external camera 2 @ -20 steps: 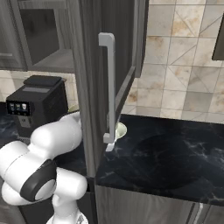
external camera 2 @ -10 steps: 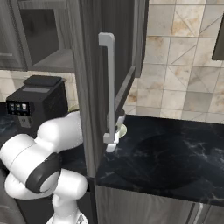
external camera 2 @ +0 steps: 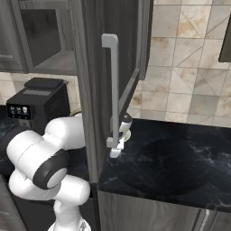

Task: Pick up the bowls on the counter and stack them on top of one another in the open cabinet. Place the smaller bowl on top of the larger bowl.

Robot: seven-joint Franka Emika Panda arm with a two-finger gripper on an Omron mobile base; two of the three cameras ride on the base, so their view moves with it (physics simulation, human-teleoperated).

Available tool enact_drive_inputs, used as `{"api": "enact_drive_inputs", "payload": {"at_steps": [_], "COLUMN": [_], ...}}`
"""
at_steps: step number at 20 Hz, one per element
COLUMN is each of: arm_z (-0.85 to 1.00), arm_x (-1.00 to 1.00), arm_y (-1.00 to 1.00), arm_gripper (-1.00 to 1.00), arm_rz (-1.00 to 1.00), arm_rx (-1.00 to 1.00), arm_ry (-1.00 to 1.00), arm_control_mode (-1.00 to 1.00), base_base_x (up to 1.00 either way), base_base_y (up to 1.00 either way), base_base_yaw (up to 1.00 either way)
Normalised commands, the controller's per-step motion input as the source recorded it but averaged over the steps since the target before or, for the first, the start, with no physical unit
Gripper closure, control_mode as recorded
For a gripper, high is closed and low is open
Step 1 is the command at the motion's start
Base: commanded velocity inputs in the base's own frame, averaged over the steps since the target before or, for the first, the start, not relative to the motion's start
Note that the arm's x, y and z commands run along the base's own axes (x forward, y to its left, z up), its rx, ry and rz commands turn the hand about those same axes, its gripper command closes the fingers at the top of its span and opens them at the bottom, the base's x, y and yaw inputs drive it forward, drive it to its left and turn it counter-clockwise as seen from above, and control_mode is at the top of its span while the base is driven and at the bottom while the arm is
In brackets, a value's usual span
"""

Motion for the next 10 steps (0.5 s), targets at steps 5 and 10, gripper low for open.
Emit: {"api": "enact_drive_inputs", "payload": {"at_steps": [5,10], "arm_z": [-0.07,-0.05], "arm_x": [0.11,0.16], "arm_y": [0.0,0.0], "arm_gripper": [-1.0,-1.0], "arm_rz": [0.0,0.0], "arm_rx": [0.04,0.03], "arm_ry": [0.0,0.0], "arm_control_mode": [-1.0,-1.0], "base_base_x": [0.0,0.0], "base_base_y": [0.0,0.0], "base_base_yaw": [0.0,0.0]}}
